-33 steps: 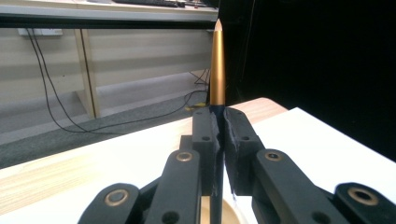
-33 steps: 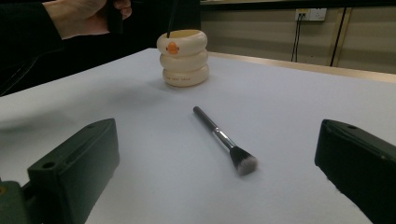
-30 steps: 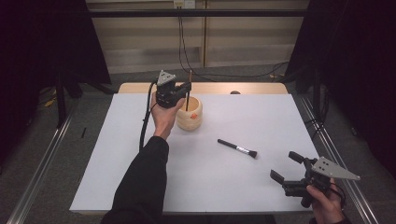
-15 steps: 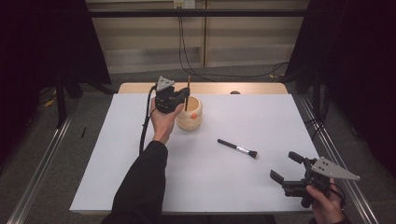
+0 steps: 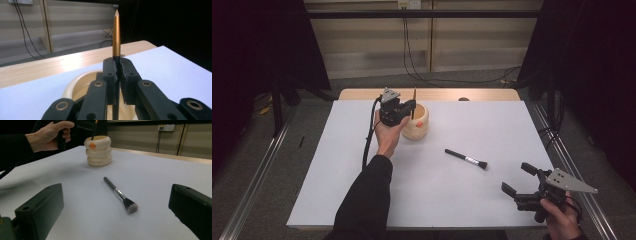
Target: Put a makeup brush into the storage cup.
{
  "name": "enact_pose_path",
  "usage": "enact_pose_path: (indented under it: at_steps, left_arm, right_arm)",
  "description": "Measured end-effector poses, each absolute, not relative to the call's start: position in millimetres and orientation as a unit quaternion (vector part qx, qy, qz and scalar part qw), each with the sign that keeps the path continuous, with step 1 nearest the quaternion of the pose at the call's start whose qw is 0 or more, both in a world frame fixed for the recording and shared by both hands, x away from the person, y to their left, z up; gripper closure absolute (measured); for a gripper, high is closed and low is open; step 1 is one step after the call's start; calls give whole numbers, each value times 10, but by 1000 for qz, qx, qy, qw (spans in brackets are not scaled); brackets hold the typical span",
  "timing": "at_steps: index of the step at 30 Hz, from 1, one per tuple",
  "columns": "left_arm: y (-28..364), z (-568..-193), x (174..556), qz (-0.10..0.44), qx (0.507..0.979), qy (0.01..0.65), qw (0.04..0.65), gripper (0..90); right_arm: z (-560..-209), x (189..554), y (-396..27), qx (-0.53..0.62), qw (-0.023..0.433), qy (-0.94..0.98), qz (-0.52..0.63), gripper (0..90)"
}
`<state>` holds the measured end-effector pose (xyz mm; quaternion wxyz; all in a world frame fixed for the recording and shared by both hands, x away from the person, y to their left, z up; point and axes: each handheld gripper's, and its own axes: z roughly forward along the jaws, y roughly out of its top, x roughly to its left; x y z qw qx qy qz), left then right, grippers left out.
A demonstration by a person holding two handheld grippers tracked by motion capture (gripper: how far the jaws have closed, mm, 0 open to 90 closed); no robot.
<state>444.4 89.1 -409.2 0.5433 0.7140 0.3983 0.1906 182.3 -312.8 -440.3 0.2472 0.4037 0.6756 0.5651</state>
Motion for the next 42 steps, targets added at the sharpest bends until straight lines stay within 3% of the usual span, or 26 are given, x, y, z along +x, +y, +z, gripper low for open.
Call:
enact_pose_path:
  at_steps: [18, 27, 30, 39, 42]
  left_arm:
    - [922, -4155, 4443, 177, 711, 407, 545, 818]
    - [983, -4106, 4426, 175, 709, 406, 549, 738]
    - [1008, -4076, 4402, 172, 707, 401, 556, 750]
    - [1003, -4035, 4328, 174, 716, 410, 537, 388]
    - [1010, -4024, 4281, 178, 714, 411, 539, 362]
  right_arm:
    - [-4405, 1818, -3137, 399, 252, 679, 562, 0]
    - [-4403, 1814, -3126, 400, 247, 681, 562, 0]
    - [-4401, 1814, -3124, 398, 252, 680, 561, 0]
    - [-4401, 1815, -3126, 398, 253, 680, 561, 0]
    - [-4400, 1814, -3125, 397, 252, 682, 560, 0]
